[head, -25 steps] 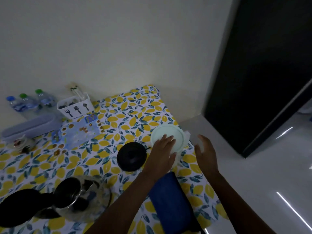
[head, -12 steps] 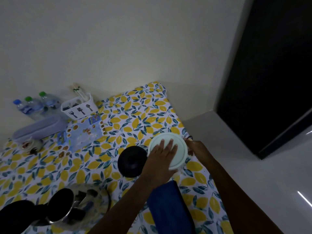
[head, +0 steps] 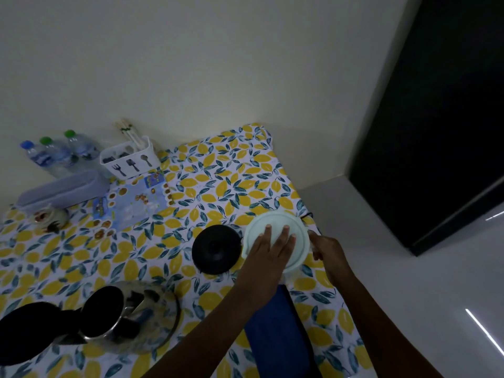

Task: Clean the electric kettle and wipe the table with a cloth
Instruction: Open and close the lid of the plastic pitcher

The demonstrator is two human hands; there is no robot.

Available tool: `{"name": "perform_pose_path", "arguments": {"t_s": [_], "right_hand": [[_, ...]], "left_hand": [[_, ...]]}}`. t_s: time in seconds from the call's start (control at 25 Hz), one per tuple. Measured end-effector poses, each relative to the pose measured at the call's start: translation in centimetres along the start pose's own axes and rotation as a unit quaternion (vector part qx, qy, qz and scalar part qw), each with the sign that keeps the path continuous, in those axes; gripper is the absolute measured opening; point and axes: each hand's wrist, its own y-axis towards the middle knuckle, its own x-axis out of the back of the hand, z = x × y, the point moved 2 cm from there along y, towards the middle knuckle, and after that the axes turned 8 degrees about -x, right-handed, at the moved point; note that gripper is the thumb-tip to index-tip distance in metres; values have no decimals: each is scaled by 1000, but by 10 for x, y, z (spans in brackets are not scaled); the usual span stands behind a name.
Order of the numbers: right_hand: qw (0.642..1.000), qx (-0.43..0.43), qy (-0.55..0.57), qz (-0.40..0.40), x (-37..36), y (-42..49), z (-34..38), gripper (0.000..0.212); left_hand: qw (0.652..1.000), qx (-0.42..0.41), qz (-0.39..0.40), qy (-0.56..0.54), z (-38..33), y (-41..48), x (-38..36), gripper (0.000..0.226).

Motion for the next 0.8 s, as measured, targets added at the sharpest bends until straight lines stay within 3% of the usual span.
{"name": "perform_pose_path", "arguments": {"t_s": [0.2,0.44,0.8], "right_hand": [[999,42,-19,-1,-15,-32,17,56],[990,103,-91,28,-84,-82,46,64],[953,235,-176,72,-194,-157,83,54]], "left_hand": [[997,17,-65,-30,0,-44,8,89],[985,117,-110,-65,23,-123,16,108],[961,169,-185,-113,71,-234,22,106]]}}
